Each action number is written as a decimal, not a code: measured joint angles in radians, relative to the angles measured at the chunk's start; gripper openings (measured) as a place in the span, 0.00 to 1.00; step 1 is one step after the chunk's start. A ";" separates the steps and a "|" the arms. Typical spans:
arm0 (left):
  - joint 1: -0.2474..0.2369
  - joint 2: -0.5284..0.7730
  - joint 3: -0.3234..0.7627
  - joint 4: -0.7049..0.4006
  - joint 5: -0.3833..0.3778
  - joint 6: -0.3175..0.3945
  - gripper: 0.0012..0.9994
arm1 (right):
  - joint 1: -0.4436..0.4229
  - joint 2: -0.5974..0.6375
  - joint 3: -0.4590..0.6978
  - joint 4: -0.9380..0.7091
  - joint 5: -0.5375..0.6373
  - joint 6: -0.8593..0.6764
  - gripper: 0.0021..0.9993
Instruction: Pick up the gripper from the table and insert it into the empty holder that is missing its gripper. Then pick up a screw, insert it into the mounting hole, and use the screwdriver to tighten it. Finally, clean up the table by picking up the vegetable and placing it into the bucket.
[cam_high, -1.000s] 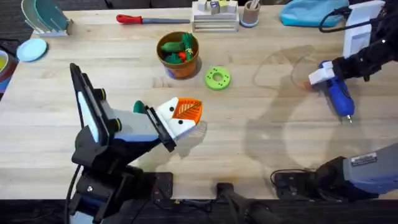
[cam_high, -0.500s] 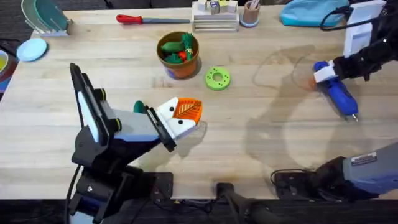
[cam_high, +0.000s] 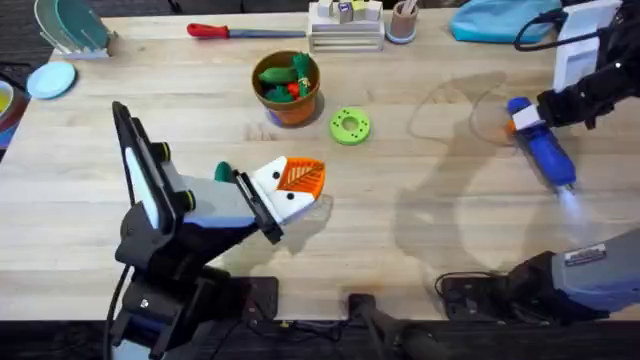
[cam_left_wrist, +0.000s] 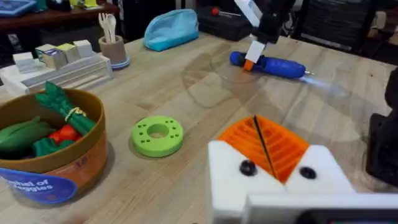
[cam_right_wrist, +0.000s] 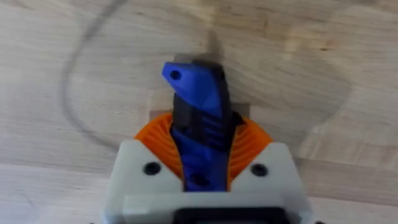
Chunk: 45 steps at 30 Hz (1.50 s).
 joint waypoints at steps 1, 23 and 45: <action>0.000 0.000 0.000 0.000 0.000 0.000 0.01 | 0.000 0.002 0.000 0.004 0.003 0.000 0.22; 0.000 0.000 0.000 0.000 0.000 0.000 0.01 | 0.000 -0.039 -0.010 -0.035 0.012 0.000 0.10; 0.000 0.000 0.000 0.000 0.000 0.000 0.01 | 0.065 -0.706 -0.067 0.135 -0.073 0.468 0.10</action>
